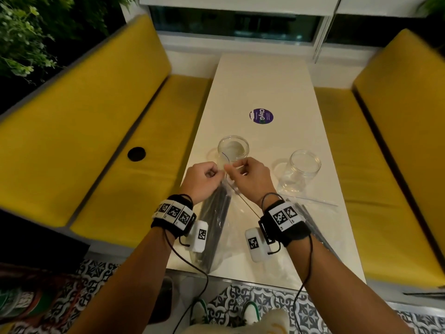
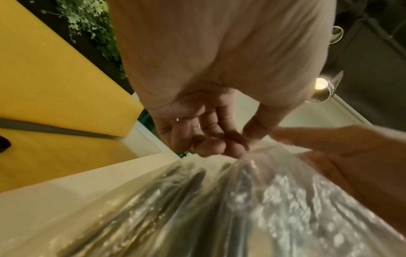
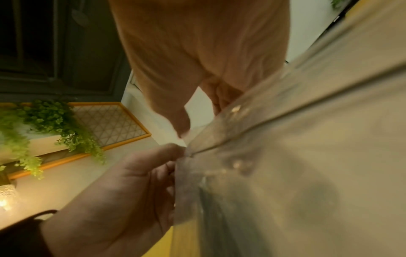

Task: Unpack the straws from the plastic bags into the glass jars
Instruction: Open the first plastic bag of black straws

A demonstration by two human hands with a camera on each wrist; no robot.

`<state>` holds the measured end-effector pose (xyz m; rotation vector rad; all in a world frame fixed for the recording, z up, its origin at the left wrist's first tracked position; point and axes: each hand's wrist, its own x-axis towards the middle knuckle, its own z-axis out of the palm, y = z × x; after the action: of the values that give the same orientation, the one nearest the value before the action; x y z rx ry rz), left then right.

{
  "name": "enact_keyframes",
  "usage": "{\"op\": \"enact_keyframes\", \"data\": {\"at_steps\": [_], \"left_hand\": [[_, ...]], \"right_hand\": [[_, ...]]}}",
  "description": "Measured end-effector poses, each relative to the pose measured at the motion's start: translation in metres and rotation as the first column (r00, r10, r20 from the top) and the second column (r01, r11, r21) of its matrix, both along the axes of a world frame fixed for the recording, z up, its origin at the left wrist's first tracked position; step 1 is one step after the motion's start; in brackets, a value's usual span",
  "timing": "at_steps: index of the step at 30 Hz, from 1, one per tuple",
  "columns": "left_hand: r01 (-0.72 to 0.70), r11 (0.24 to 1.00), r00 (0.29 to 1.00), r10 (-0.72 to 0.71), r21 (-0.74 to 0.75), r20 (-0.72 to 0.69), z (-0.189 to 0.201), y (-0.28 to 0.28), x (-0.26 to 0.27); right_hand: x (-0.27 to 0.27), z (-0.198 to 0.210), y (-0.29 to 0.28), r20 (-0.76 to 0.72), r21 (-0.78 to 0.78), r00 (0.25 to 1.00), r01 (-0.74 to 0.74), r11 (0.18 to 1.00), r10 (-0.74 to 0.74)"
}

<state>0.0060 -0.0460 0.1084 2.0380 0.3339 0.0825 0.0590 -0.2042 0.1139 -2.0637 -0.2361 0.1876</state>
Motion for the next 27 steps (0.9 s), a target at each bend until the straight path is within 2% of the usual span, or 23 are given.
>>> {"op": "enact_keyframes", "data": {"at_steps": [2, 4, 10, 13, 16, 18, 24, 27], "left_hand": [[-0.033, 0.999, 0.999, 0.032, 0.029, 0.03, 0.003, 0.002, 0.001], [-0.048, 0.998, 0.999, 0.047, 0.048, 0.023, 0.003, 0.002, 0.001], [-0.179, 0.983, 0.983, 0.18, 0.031, -0.027, -0.005, 0.003, -0.001], [-0.244, 0.969, 0.968, 0.242, -0.025, -0.068, 0.003, 0.006, -0.004], [-0.115, 0.993, 0.979, 0.112, -0.014, -0.169, 0.012, -0.008, -0.007], [-0.028, 0.999, 0.987, 0.023, -0.031, -0.16, 0.012, -0.015, -0.008], [-0.015, 1.0, 0.999, 0.016, 0.018, -0.052, 0.005, -0.004, -0.008], [-0.04, 0.999, 0.999, 0.04, 0.014, -0.009, 0.006, 0.004, -0.013]], "right_hand": [[-0.003, 0.0, -0.003, -0.027, -0.095, 0.998, -0.065, 0.993, 0.062], [-0.003, 0.001, -0.003, -0.064, -0.06, 0.995, -0.082, 0.995, 0.079], [0.004, 0.008, -0.008, -0.098, 0.09, 0.99, 0.112, 0.99, -0.103], [0.007, 0.009, -0.013, -0.106, 0.146, 0.987, 0.132, 0.98, -0.117], [0.007, 0.006, -0.01, -0.072, 0.172, 0.995, 0.08, 0.982, -0.068], [0.007, 0.005, -0.008, -0.074, 0.17, 0.997, 0.034, 0.985, -0.022], [-0.006, 0.01, -0.014, -0.192, 0.059, 0.971, -0.133, 0.989, 0.142], [-0.002, 0.014, -0.024, -0.216, 0.048, 0.969, -0.109, 0.993, 0.117]]}}
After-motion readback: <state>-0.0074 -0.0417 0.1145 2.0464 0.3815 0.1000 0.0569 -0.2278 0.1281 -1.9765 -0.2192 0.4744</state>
